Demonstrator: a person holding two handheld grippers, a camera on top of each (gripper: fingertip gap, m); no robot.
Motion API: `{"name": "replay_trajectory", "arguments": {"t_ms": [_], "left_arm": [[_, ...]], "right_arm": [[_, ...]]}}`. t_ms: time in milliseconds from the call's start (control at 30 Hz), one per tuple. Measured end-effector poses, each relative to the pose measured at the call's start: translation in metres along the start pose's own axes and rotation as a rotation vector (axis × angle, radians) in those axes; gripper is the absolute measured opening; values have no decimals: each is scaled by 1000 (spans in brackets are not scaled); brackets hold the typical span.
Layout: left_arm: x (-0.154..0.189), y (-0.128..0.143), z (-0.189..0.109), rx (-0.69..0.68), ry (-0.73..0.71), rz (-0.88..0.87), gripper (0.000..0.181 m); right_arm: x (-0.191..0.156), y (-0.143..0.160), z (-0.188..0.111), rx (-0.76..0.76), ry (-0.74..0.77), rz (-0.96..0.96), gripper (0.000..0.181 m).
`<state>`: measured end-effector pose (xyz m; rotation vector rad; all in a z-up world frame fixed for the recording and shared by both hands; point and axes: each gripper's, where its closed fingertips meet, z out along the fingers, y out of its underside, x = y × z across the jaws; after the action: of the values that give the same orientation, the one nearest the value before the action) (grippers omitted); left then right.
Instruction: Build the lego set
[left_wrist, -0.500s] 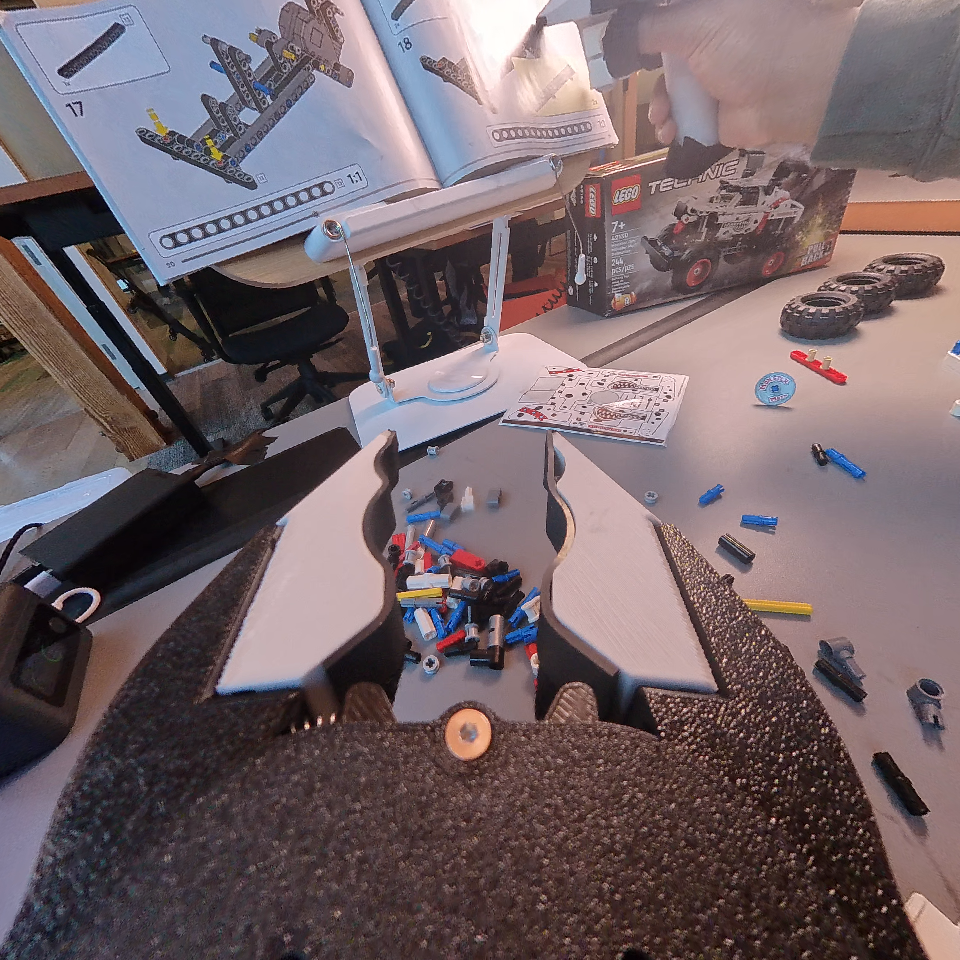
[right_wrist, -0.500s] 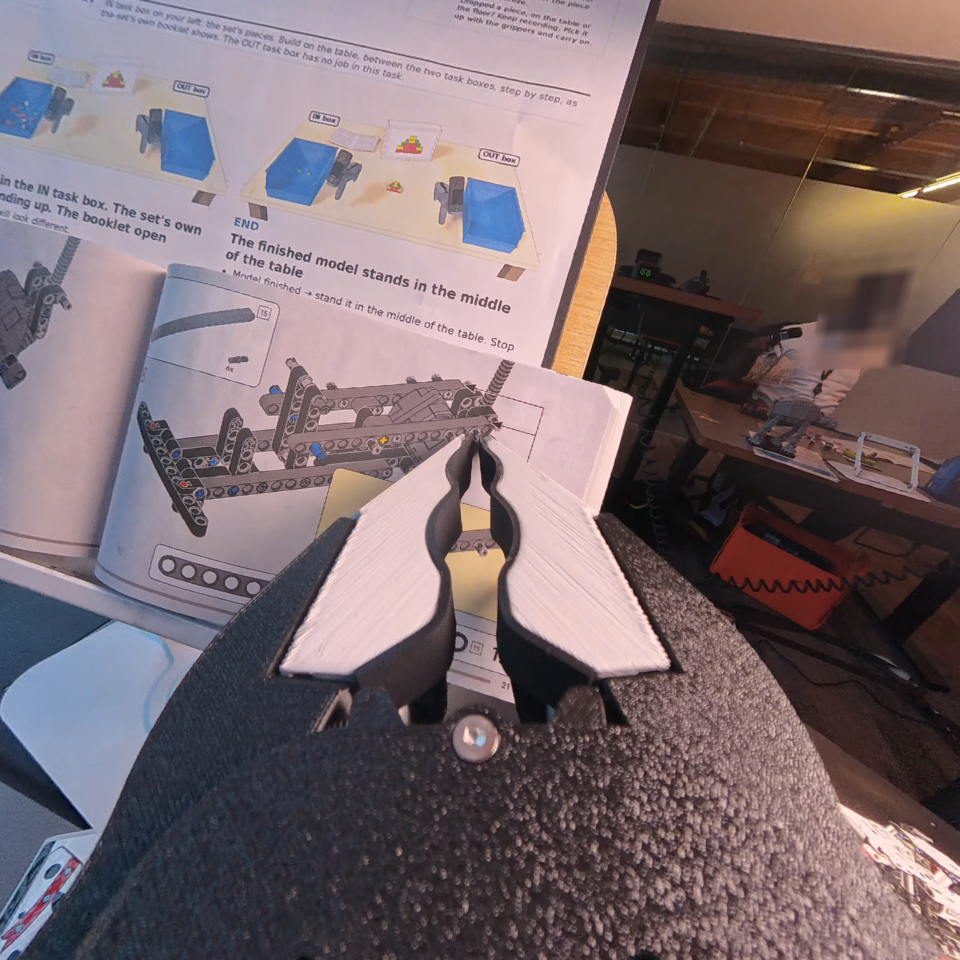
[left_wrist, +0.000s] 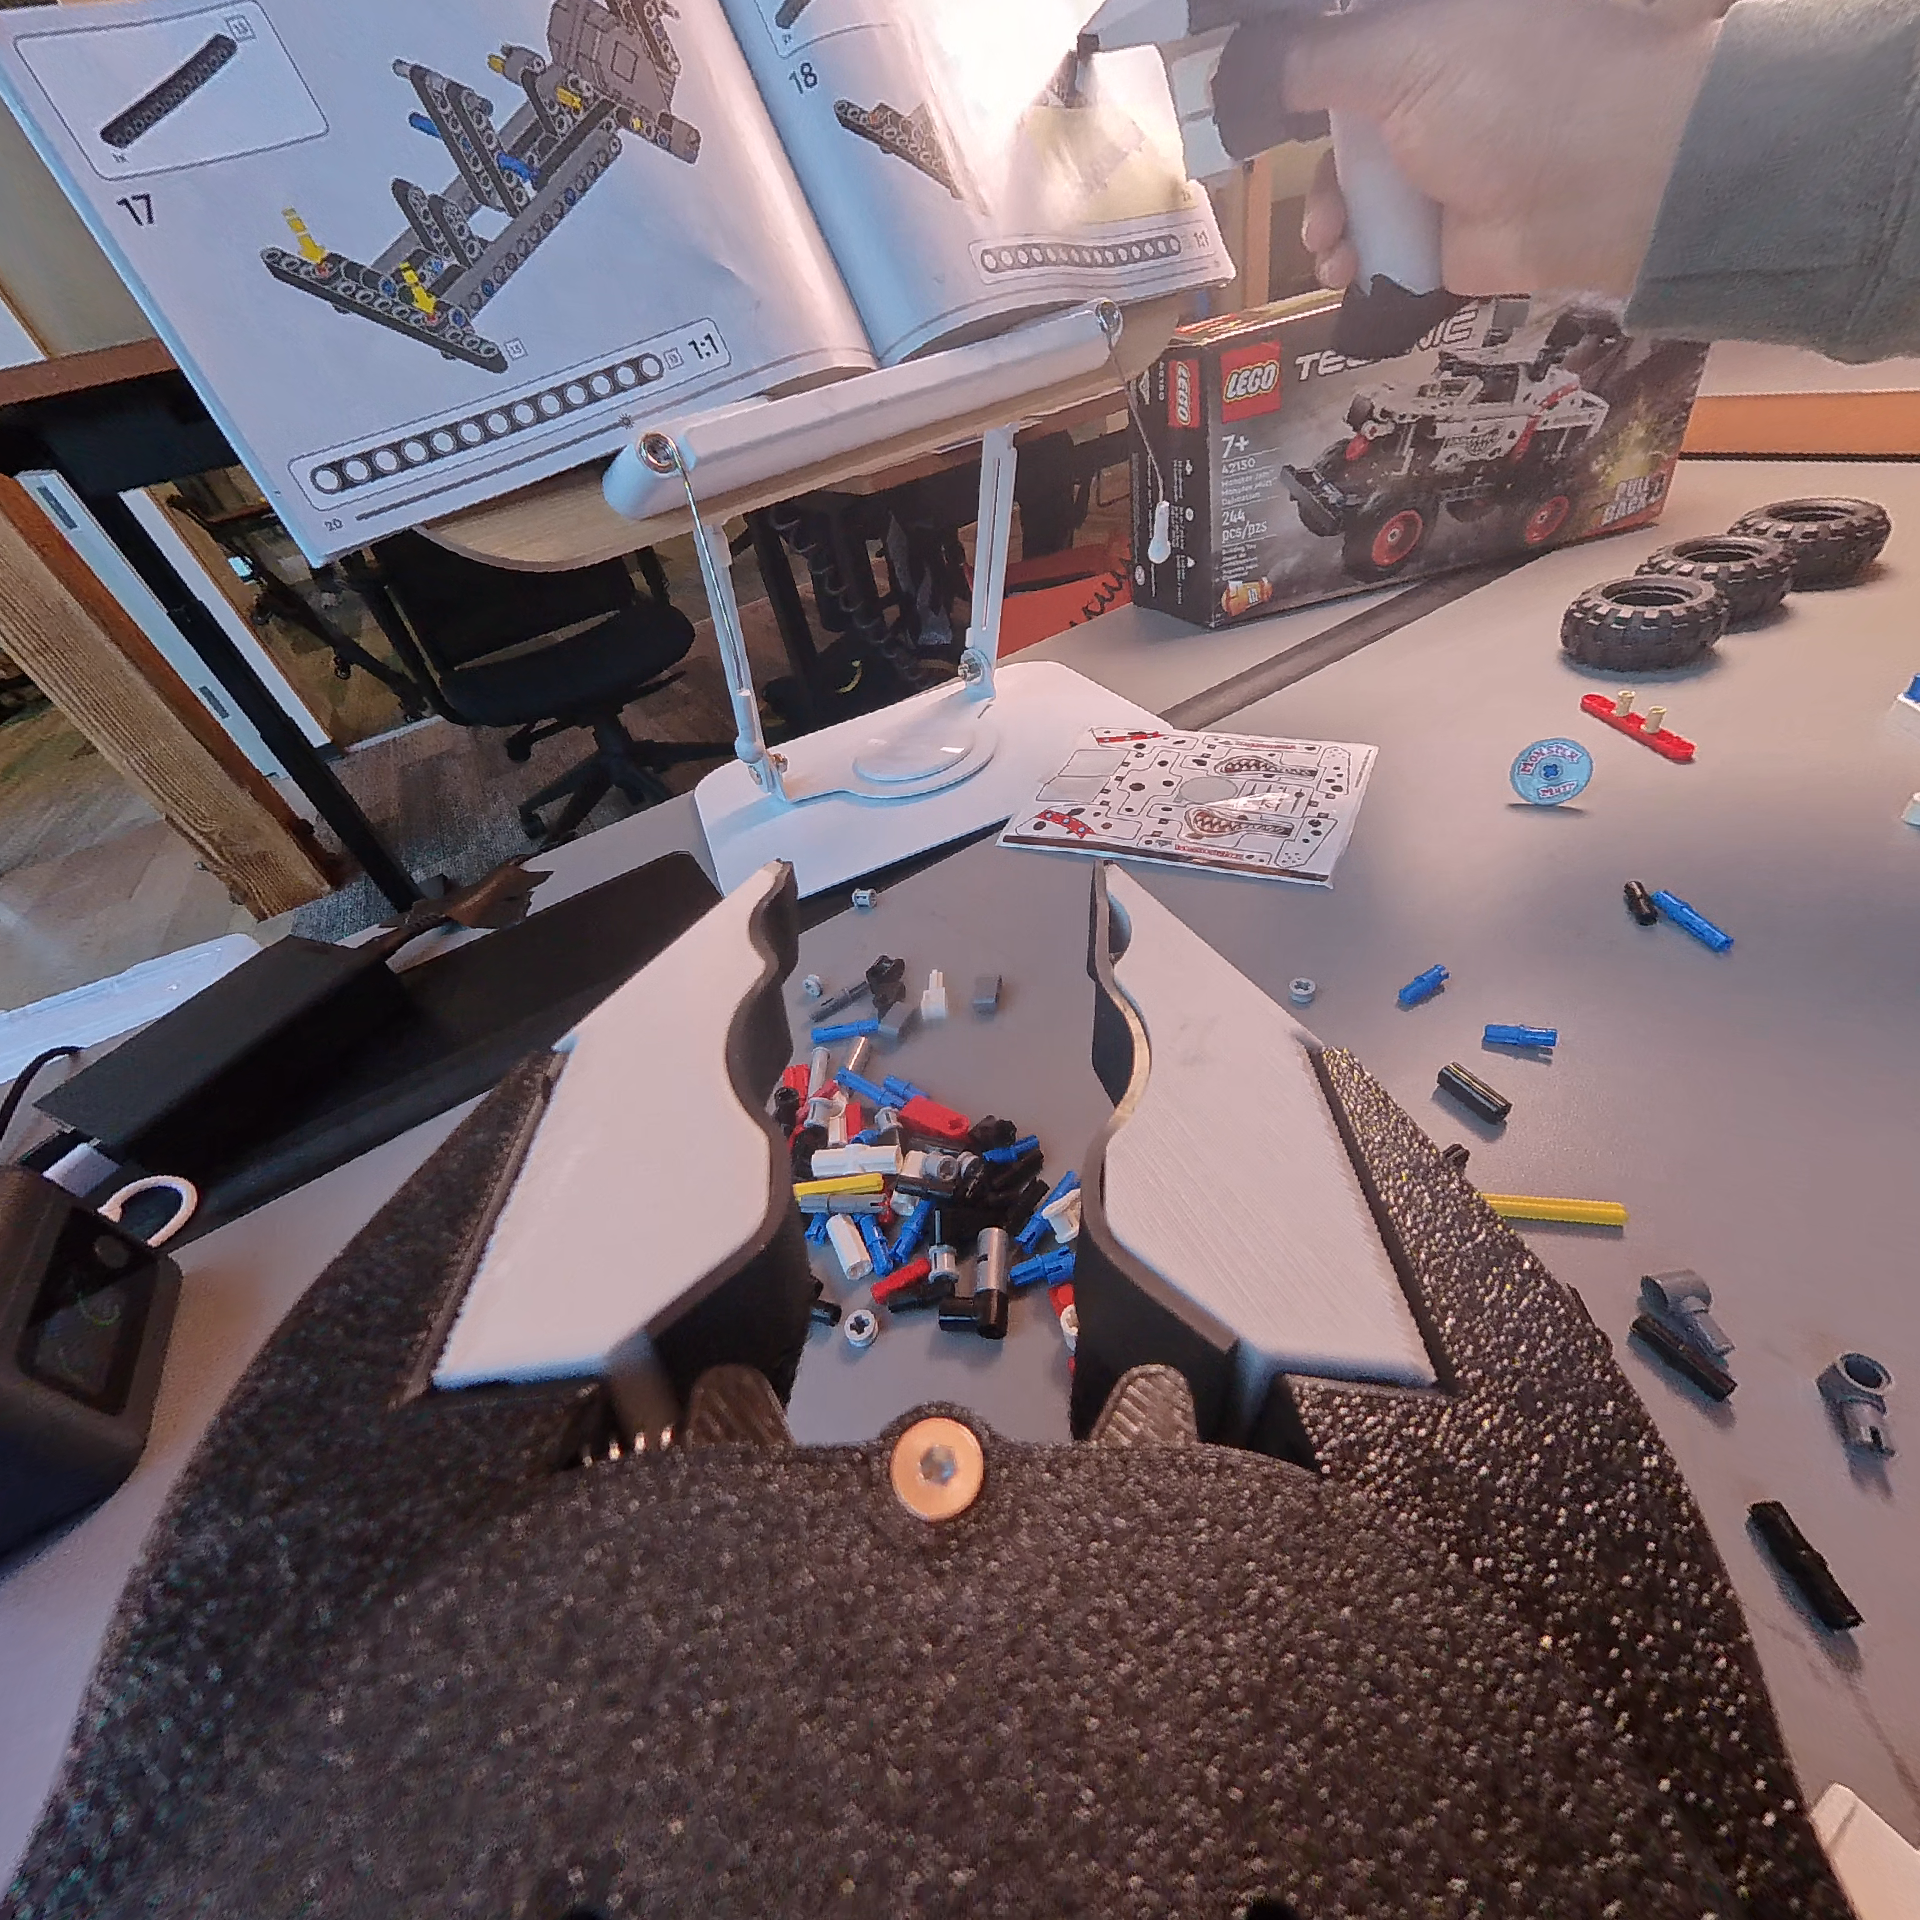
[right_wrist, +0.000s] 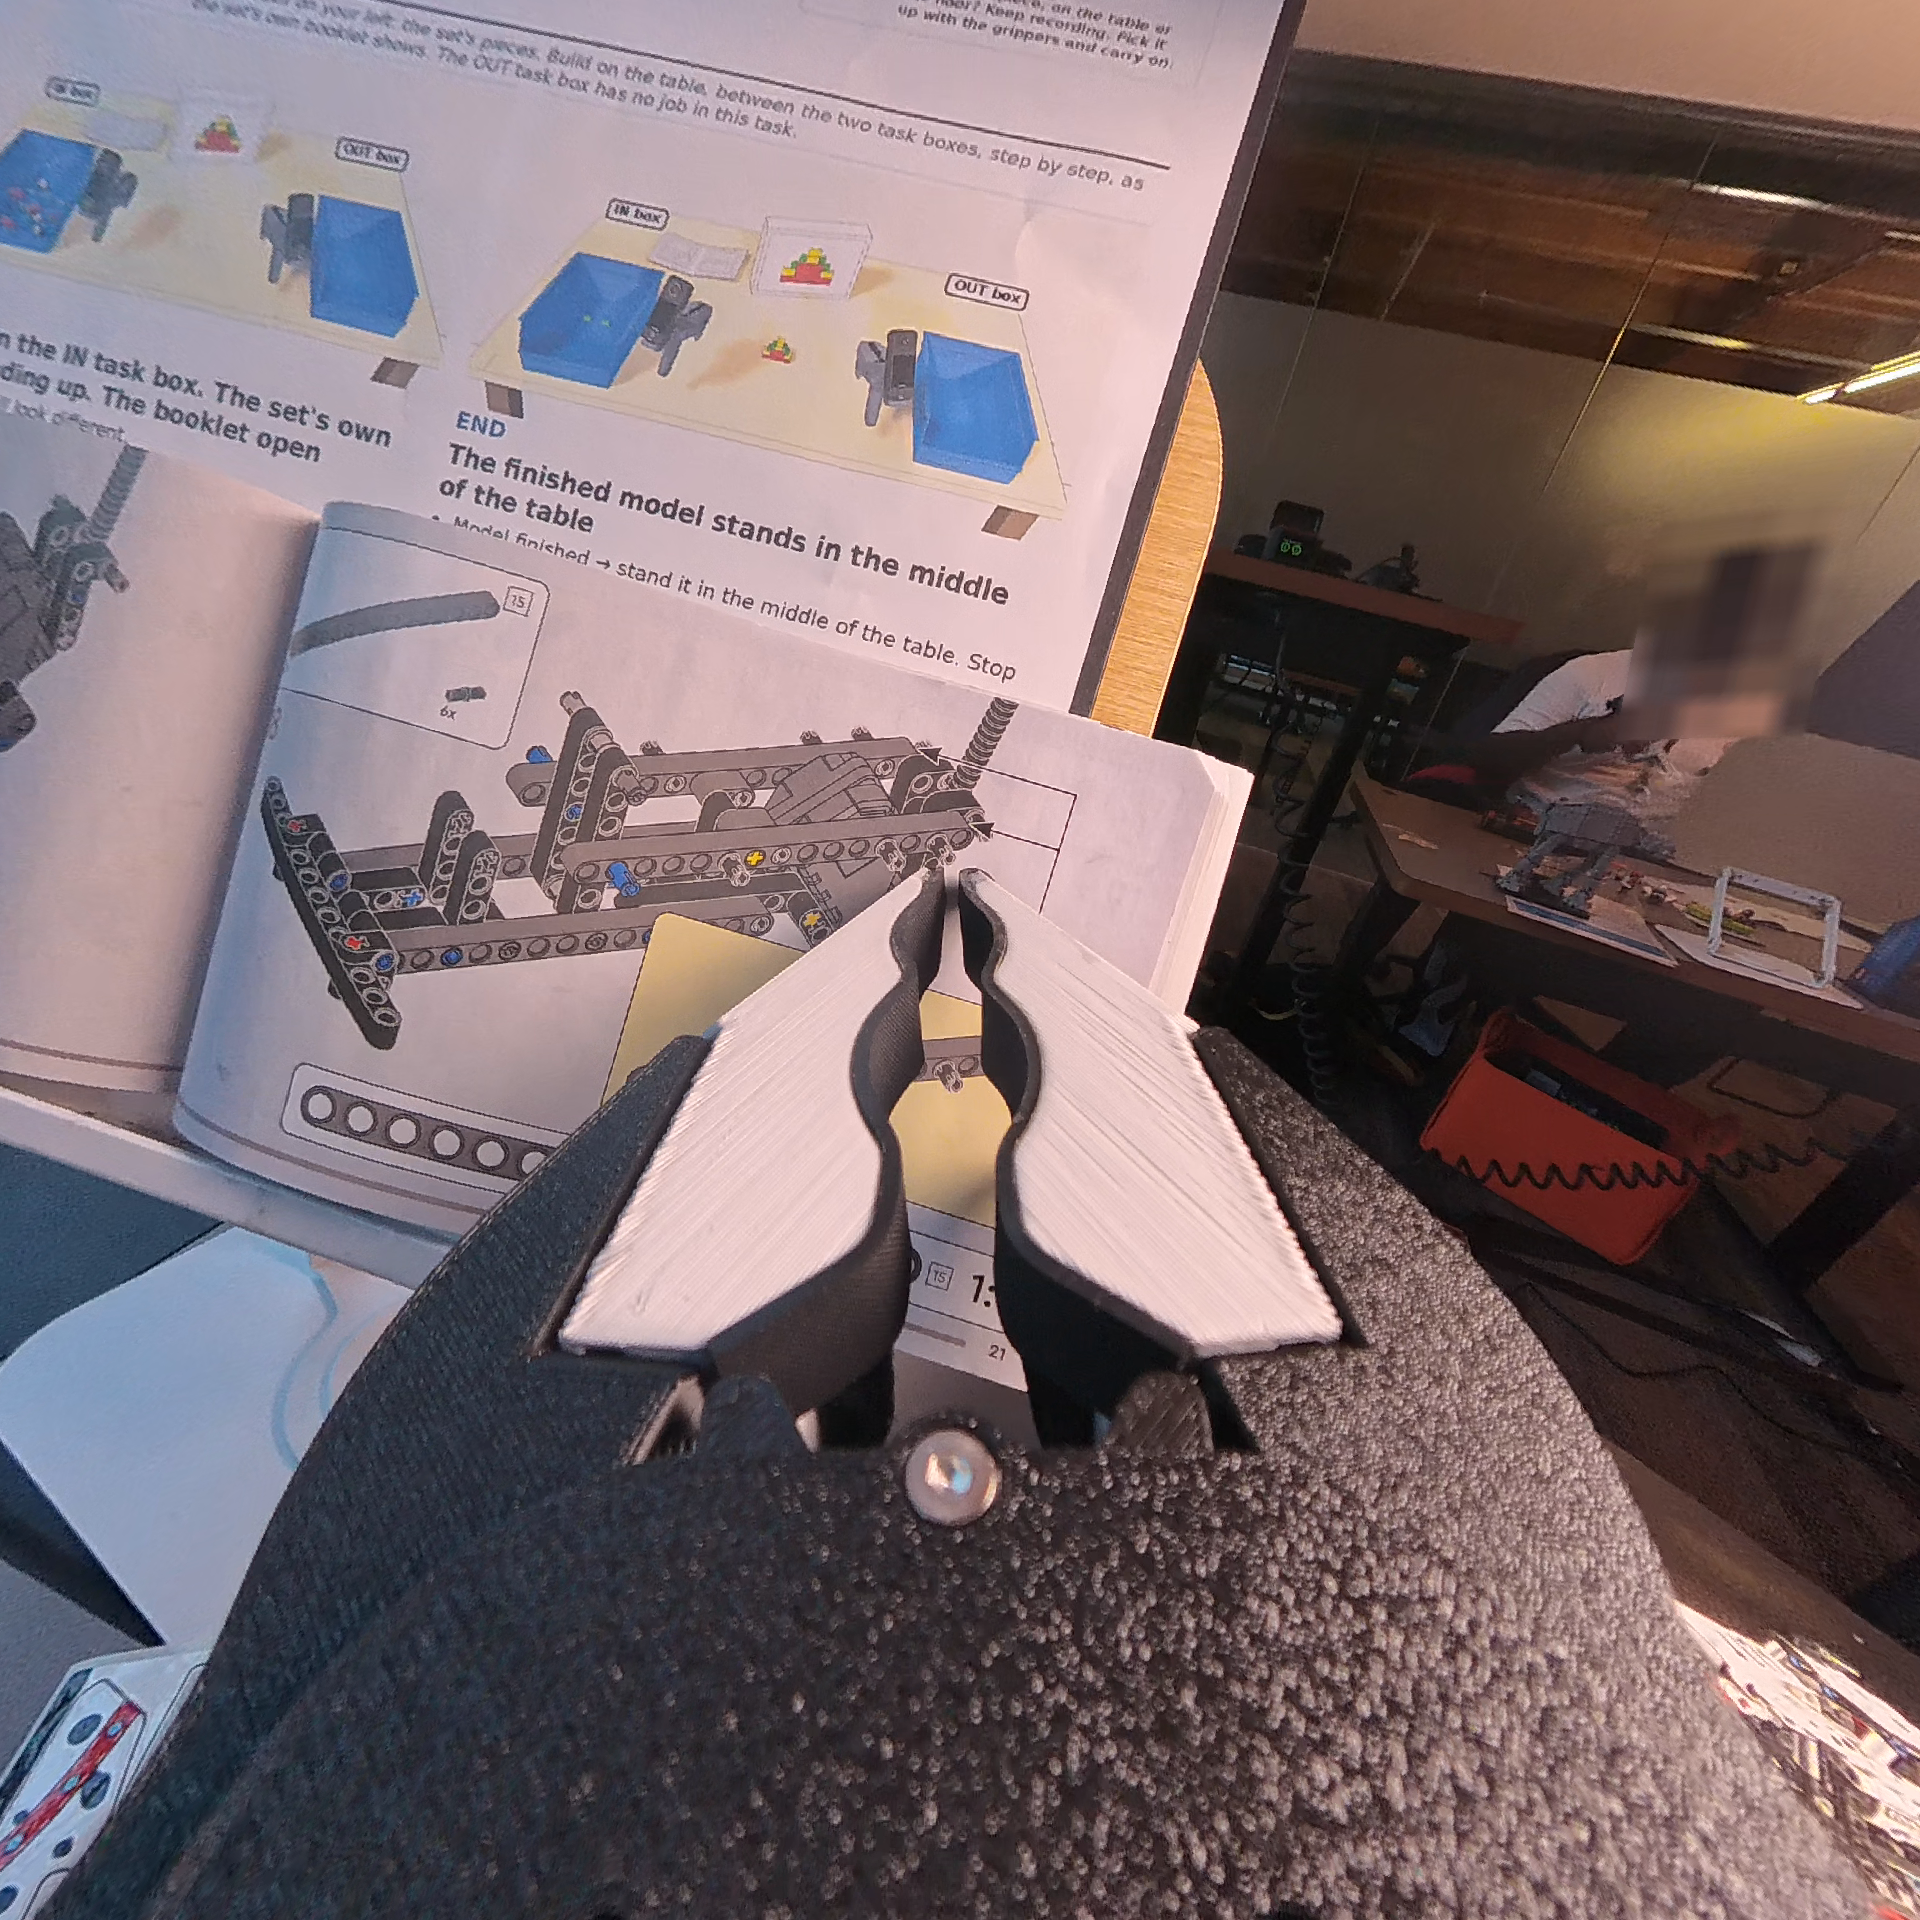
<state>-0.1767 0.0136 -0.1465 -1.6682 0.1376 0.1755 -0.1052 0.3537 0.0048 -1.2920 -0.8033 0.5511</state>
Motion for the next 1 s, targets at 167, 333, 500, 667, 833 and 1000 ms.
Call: {"name": "replay_trajectory", "arguments": {"t_ms": [167,333,500,667,833,1000], "left_arm": [[1,0,0,1,2,1,56],[2,0,0,1,5,-1,56],[2,-1,0,1,7,-1,56],[2,-1,0,4,6,-1,56],[2,-2,0,5,7,-2,56],[3,-2,0,5,8,-1,56]], "right_arm": [[-1,-2,0,1,-6,-7,4],[-7,-4,0,4,-19,-16,5],[-14,-3,-1,3,-35,-27,7],[-16,-3,-1,0,-41,-29,8],[-17,-4,-2,-1,-46,-27,8],[-24,-3,-3,1,-66,-30,9]]}}
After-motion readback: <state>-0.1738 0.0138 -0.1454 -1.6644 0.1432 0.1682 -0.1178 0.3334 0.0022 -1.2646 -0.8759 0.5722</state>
